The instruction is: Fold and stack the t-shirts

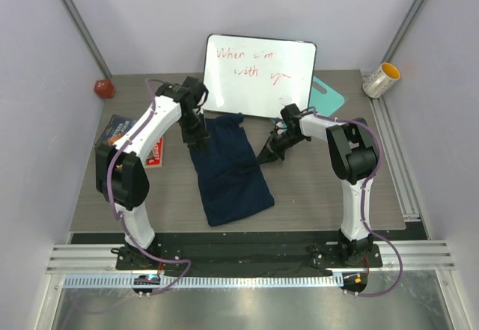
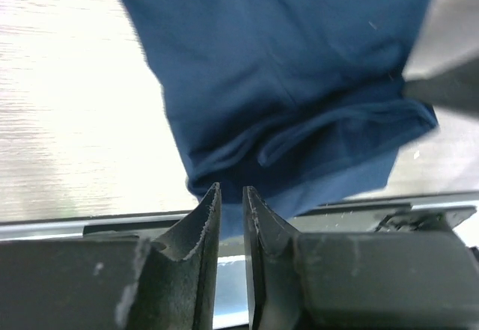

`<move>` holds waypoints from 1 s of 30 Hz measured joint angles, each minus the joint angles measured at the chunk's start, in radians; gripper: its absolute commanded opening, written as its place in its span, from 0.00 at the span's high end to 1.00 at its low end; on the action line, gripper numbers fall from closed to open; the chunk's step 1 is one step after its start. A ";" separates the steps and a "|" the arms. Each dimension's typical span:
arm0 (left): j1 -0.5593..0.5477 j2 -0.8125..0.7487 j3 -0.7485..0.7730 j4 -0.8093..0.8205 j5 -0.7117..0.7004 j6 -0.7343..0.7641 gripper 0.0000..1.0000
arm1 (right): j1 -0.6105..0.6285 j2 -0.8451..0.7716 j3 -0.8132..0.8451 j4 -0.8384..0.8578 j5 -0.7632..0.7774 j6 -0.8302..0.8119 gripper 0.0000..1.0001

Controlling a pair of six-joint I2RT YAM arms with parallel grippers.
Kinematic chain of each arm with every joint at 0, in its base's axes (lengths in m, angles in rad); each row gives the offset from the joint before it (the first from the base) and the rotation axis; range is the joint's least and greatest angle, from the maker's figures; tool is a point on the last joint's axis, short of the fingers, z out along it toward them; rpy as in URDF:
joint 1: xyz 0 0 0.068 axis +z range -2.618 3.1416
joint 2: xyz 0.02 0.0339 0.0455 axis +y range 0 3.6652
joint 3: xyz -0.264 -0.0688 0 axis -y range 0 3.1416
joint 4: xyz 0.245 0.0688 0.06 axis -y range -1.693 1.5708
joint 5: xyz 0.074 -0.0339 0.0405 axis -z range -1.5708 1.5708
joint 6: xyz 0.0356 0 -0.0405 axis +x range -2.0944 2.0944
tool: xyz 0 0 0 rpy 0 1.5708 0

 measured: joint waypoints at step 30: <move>-0.278 0.128 -0.297 0.067 0.034 0.080 0.99 | -0.021 -0.030 0.030 -0.237 0.123 -0.093 0.62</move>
